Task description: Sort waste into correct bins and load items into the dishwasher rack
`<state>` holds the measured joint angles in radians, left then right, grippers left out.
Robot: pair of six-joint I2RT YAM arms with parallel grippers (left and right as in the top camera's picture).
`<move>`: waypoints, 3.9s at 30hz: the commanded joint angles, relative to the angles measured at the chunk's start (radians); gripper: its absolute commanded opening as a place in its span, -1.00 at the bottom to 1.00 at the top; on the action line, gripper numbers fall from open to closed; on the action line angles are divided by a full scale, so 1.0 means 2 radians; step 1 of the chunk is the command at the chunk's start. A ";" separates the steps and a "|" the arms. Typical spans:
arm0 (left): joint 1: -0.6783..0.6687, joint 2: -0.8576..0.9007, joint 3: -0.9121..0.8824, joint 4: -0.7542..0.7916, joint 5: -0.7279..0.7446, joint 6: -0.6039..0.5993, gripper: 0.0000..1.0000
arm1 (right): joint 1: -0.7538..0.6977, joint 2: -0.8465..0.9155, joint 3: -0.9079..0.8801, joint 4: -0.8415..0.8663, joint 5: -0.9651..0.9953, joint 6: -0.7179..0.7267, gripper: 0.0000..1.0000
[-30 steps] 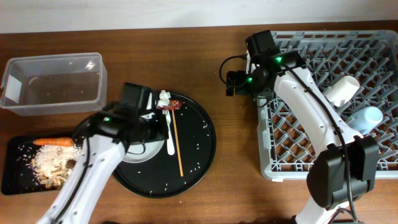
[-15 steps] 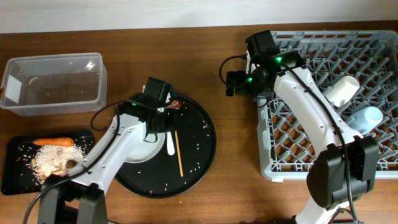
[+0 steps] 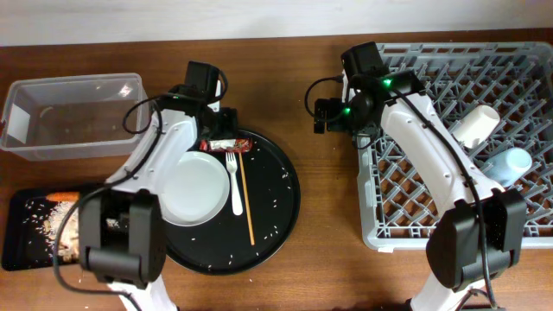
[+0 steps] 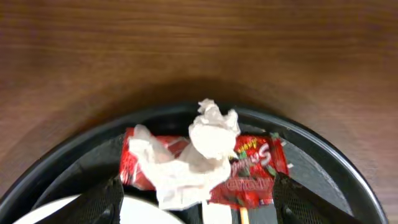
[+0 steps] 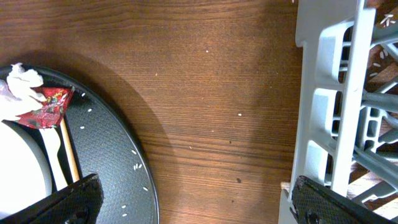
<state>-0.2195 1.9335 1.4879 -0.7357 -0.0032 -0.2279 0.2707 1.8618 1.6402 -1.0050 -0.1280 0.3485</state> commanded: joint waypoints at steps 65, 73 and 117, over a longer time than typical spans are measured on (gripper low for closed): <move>-0.062 0.012 0.090 -0.159 0.045 -0.235 0.98 | -0.002 -0.005 0.007 0.000 0.003 0.004 0.97; -0.062 0.092 0.090 -0.136 0.086 -0.445 0.98 | -0.002 -0.005 0.007 0.000 0.003 0.004 0.98; -0.058 0.115 0.081 -0.094 -0.001 -0.607 -0.50 | -0.002 -0.005 0.007 0.000 0.003 0.004 0.97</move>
<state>-0.3408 2.1864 1.6585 -0.9195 -0.0002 -1.4372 0.2707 1.8618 1.6402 -1.0054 -0.1280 0.3485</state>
